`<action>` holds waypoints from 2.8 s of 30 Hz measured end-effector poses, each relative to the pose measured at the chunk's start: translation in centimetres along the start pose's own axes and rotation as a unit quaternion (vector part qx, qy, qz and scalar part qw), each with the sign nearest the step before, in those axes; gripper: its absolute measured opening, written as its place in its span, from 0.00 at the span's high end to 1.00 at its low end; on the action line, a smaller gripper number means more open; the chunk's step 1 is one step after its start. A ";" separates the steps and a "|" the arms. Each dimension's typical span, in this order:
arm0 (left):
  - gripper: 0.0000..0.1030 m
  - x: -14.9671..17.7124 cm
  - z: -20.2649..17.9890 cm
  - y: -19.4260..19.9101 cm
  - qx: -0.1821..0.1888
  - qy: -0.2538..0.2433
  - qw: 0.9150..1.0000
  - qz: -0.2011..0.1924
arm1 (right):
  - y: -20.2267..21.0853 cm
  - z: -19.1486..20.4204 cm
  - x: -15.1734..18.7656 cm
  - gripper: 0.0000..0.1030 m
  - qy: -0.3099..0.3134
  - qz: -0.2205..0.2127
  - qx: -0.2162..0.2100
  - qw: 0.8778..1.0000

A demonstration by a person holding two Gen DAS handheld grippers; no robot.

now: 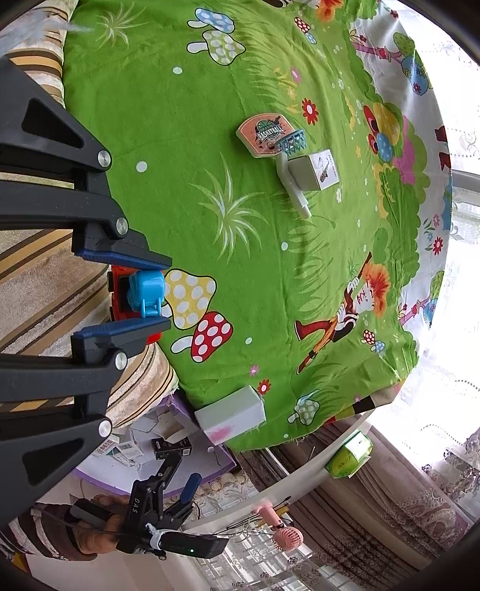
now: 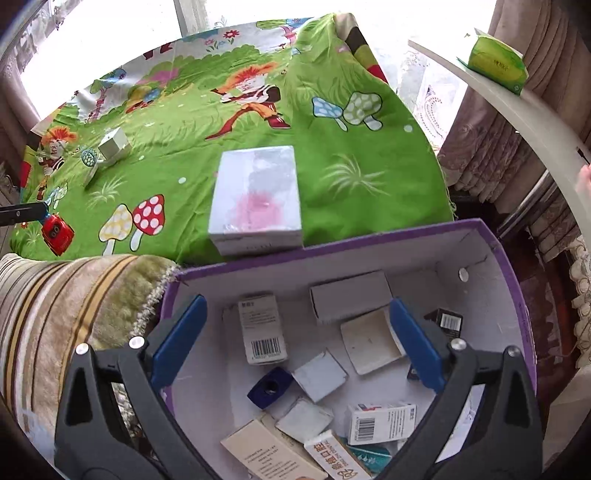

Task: Organize rigid objects
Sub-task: 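Carry the pink-print box and toy car into the storage box, open both tools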

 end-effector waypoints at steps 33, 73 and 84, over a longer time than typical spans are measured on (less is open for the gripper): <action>0.74 -0.9 -18.3 -6.9 0.042 -0.183 0.980 0.061 | 1.7 -7.2 8.9 0.33 -0.081 0.033 0.060 0.994; 0.72 1.9 -26.4 -21.2 -0.076 -0.348 0.914 0.193 | 1.9 -10.0 12.2 0.33 -0.132 0.034 0.034 0.990; 0.46 -1.1 -23.6 -14.5 -0.026 -0.276 0.952 0.129 | 2.6 -9.9 11.8 0.33 -0.131 0.030 0.042 0.990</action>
Point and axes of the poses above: each gripper's, at about its wrist camera, not at the fingertips, and y roughly against the way its jaws point, z to its left, x to its underside, the point moved 4 cm from there along -y, roughly the way its jaws point, and after that the axes turned 6 degrees about z, right-handed, at the moved point
